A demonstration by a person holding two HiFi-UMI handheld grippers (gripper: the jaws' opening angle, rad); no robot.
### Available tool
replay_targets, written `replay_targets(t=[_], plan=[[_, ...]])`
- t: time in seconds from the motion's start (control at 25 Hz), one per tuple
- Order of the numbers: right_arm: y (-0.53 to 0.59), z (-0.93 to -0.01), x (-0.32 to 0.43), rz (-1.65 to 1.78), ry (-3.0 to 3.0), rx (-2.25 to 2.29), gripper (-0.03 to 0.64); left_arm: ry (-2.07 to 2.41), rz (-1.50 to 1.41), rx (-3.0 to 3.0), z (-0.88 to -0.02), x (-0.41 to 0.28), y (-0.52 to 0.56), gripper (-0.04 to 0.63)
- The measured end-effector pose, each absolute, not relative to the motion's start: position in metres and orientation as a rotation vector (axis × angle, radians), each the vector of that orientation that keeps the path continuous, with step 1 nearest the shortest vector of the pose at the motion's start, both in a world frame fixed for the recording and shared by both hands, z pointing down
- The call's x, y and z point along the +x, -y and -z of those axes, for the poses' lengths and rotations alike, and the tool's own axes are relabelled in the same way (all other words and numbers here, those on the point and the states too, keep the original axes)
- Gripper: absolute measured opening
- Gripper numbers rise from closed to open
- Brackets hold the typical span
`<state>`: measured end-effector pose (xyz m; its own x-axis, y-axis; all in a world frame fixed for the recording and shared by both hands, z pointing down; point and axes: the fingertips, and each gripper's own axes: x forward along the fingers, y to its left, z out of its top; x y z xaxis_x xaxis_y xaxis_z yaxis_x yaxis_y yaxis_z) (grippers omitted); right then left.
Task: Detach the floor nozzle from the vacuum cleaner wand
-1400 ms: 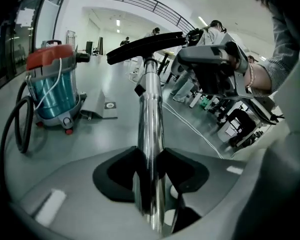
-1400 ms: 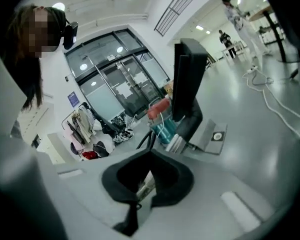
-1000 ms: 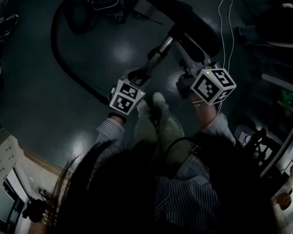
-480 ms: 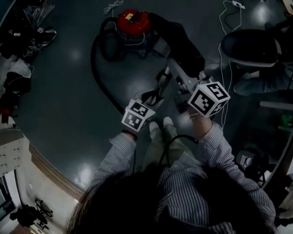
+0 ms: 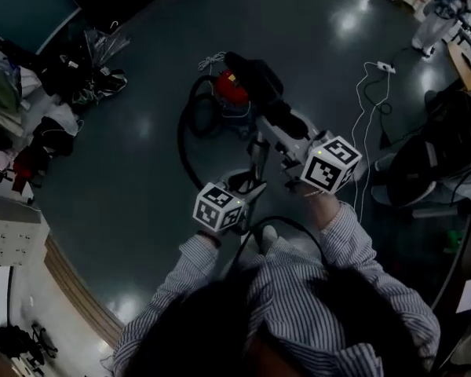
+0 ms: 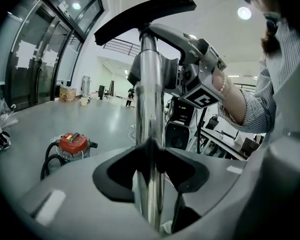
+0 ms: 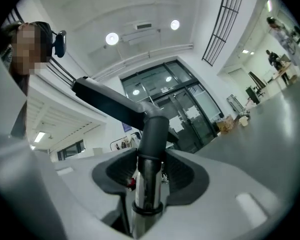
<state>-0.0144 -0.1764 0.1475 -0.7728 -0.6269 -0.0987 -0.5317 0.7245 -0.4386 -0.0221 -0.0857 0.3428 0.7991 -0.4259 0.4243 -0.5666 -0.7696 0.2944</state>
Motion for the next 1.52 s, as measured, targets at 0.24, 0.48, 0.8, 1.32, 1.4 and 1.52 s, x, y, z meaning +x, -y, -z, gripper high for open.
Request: replay_targets(t=[0.24,0.48,0.8,1.32,1.4,1.52], plan=[[0.159,-0.108,-0.028,0.504,-2.77,-0.817,0.172,0.822,-0.394,2.613,-0.31,-0.023,0.084,0.18],[0.148,-0.098,-0.032,0.49,-2.806,-0.765,0.17,0.846,-0.402,2.627,-0.307,-0.023,0.079,0.181],[0.142,-0.087,-0.044,0.534,-2.862,-0.589,0.172,0.878,-0.417,2.613,-0.308,-0.027,0.074,0.181],[0.14,-0.092,-0.065,0.631,-2.964,-0.43,0.172,0.899,-0.513,2.621,-0.324,-0.03,0.067,0.189],[0.136,-0.092,-0.065,0.539,-3.013,-0.421,0.172,0.886,-0.496,2.624,-0.324,-0.03,0.064,0.187],[0.129,-0.09,-0.066,0.362,-3.121,-0.391,0.176,0.87,-0.457,2.635,-0.321,-0.032,0.061,0.187]])
